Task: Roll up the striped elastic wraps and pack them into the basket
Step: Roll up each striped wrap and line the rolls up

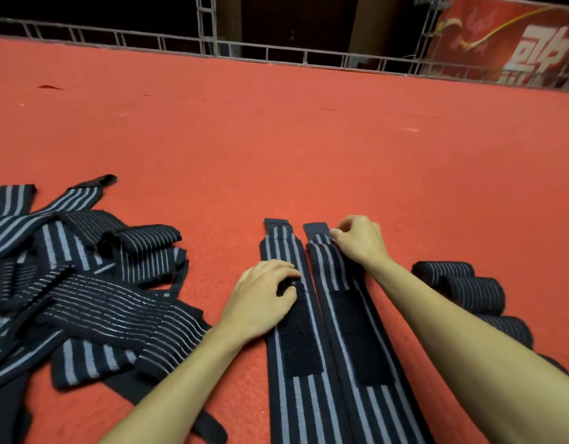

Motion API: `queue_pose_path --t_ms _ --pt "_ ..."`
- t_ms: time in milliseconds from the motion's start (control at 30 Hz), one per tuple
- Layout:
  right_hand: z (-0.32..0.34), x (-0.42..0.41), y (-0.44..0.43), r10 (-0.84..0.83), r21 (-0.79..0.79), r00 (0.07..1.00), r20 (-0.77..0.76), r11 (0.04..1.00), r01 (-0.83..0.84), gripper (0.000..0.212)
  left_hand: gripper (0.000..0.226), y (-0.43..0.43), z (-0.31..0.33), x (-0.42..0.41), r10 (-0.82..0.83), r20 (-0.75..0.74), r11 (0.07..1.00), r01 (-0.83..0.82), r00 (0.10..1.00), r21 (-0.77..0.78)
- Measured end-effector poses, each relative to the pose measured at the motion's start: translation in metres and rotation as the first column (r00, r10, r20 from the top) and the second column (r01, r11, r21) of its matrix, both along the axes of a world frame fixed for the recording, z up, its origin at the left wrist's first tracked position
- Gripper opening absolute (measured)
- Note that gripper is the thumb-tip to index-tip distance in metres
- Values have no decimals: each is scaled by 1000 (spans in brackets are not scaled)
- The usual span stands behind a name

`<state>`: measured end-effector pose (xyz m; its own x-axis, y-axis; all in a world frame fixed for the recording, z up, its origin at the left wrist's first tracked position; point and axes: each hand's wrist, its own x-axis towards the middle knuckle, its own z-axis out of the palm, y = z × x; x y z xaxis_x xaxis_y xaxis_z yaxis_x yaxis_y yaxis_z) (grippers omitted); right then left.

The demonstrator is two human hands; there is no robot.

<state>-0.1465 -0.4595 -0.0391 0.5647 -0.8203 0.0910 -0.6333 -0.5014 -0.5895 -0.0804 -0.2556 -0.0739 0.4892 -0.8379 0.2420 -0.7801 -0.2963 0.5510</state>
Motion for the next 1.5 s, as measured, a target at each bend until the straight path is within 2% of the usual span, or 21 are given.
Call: queue_pose_path --t_ms 133,233,300,400,467,533,600,667,700,767,900,1033,1133,1200,1300,1500 --pt "-4 -15 -4 10 118 986 -165 993 10 50 35 -2 10 -3 -14 82 995 6 997 100" --pt "-4 -14 -3 -2 217 989 -147 976 34 44 34 -8 27 -2 -74 181 949 13 981 316" --pt "-1 -16 -1 -41 315 998 -50 947 55 36 32 -12 37 -7 -86 193 917 2 977 399" --pt "9 -26 4 -64 426 988 138 905 -1 23 34 -18 44 -25 -10 145 930 -44 989 366" --pt "22 -36 10 -62 436 961 268 898 -64 26 43 -20 48 -40 52 31 951 -59 998 303" --pt "42 -51 20 -68 432 912 405 893 -125 29 56 -18 55 -55 83 -195 973 -38 977 228" --pt "65 -66 32 -70 432 850 522 881 -193 25 58 -14 65 -68 85 -440 986 -13 894 164" --pt "90 -82 47 -78 440 798 598 863 -246 17 36 -7 72 -79 19 -637 996 37 771 75" --pt "100 -89 54 -79 435 776 626 861 -264 11 29 -3 77 -84 -27 -687 998 64 726 28" --pt "119 -102 67 -78 421 740 668 860 -289 6 23 7 86 -94 -119 -741 991 121 660 -51" --pt "145 -117 84 -89 412 717 691 864 -290 8 19 32 113 -107 -258 -782 964 203 567 -171" --pt "165 -116 96 -106 447 704 702 835 -320 10 21 58 145 -113 -438 -848 893 253 300 -372" --pt "171 -105 106 -66 454 716 695 812 -366 13 29 72 153 -103 -469 -862 881 165 190 -443" --pt "163 -93 110 -35 465 755 654 806 -366 17 30 78 148 -95 -429 -876 902 145 221 -406" --pt "139 -75 110 -31 477 808 588 820 -316 19 28 78 122 -85 -305 -885 951 159 350 -265" --pt "89 -51 91 0 504 887 462 823 -262 18 16 65 79 -64 -150 -885 986 138 440 -98"
